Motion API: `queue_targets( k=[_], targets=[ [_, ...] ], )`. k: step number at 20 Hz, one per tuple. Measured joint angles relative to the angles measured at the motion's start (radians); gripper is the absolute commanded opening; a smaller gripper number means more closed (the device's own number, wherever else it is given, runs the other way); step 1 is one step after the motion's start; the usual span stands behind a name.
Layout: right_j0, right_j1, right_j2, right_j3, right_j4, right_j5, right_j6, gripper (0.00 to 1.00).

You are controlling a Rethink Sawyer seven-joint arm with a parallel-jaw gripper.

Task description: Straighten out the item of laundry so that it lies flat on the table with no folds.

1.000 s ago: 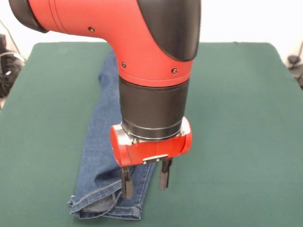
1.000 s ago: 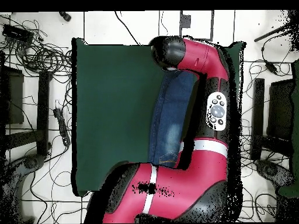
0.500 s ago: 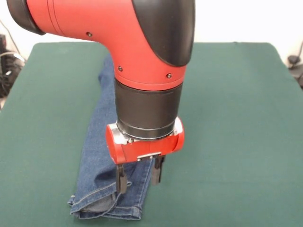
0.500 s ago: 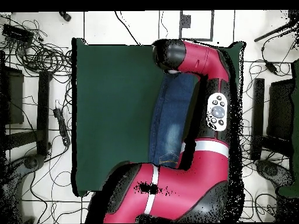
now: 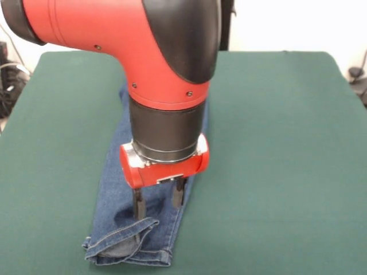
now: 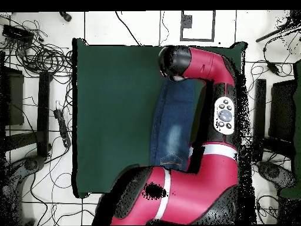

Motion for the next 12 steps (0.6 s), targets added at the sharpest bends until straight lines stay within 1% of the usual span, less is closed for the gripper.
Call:
queue_targets(
  k=[4,12],
  targets=[
    [-0.030,-0.015,0.031,0.030,-0.036,0.000,-0.049,1.00],
    [-0.074,-0.029,0.090,0.064,-0.109,0.000,-0.196,1.00]
  ],
)
